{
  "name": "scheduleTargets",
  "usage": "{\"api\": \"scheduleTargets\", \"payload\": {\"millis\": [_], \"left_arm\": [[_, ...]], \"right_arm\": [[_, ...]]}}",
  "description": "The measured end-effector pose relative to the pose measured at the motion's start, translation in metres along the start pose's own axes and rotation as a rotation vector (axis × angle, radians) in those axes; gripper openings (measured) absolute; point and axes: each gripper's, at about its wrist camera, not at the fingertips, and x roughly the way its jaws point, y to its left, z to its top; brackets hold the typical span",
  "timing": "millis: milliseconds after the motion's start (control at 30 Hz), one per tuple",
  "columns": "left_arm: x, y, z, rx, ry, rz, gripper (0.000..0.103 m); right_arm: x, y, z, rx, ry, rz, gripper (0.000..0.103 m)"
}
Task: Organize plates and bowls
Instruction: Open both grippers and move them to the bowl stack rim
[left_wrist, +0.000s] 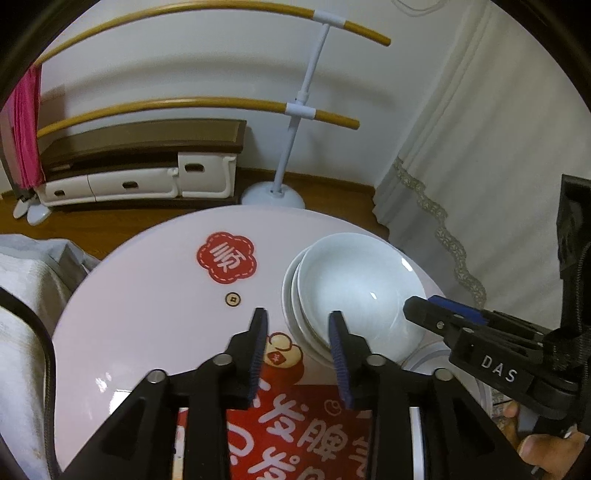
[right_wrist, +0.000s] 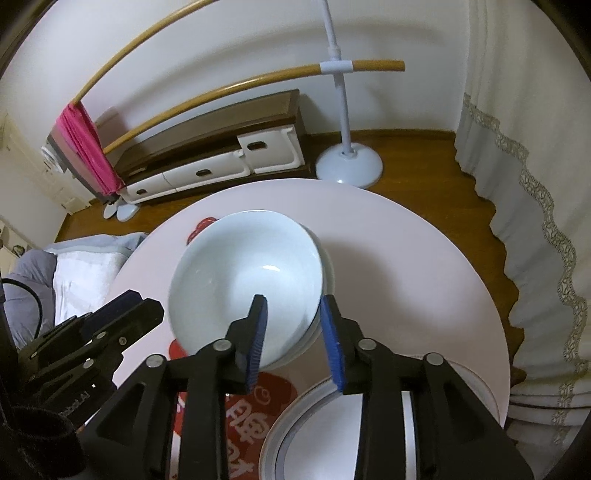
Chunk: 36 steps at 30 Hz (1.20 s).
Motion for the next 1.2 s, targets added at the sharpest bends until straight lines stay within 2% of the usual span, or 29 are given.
{"api": "scheduleTargets", "payload": {"millis": [267, 533, 667, 800, 1033, 1200], "left_arm": [[-0.032, -0.005, -0.018, 0.024, -0.044, 0.019, 0.053], [-0.047, -0.004, -0.039, 0.048, -0.058, 0.016, 0.063], [-0.049, 0.001, -0.045, 0.048, -0.042, -0.006, 0.066], [-0.058, 0.006, -0.05, 0.06, -0.05, -0.031, 0.077], [-0.059, 0.02, -0.051, 0.06, -0.039, -0.063, 0.078], [-0.053, 0.032, -0.045, 0.044, -0.025, -0.074, 0.078]], "right_arm": [[-0.03, 0.009, -0.015, -0.023, -0.022, 0.007, 0.036], [-0.051, 0.007, -0.033, -0.014, -0.029, -0.001, 0.04], [-0.058, 0.007, -0.041, -0.009, -0.021, -0.001, 0.041], [-0.064, 0.008, -0.046, -0.004, -0.013, 0.001, 0.045], [-0.069, 0.012, -0.05, 0.007, -0.004, -0.002, 0.052], [-0.069, 0.013, -0.049, 0.02, 0.003, -0.016, 0.052]]}}
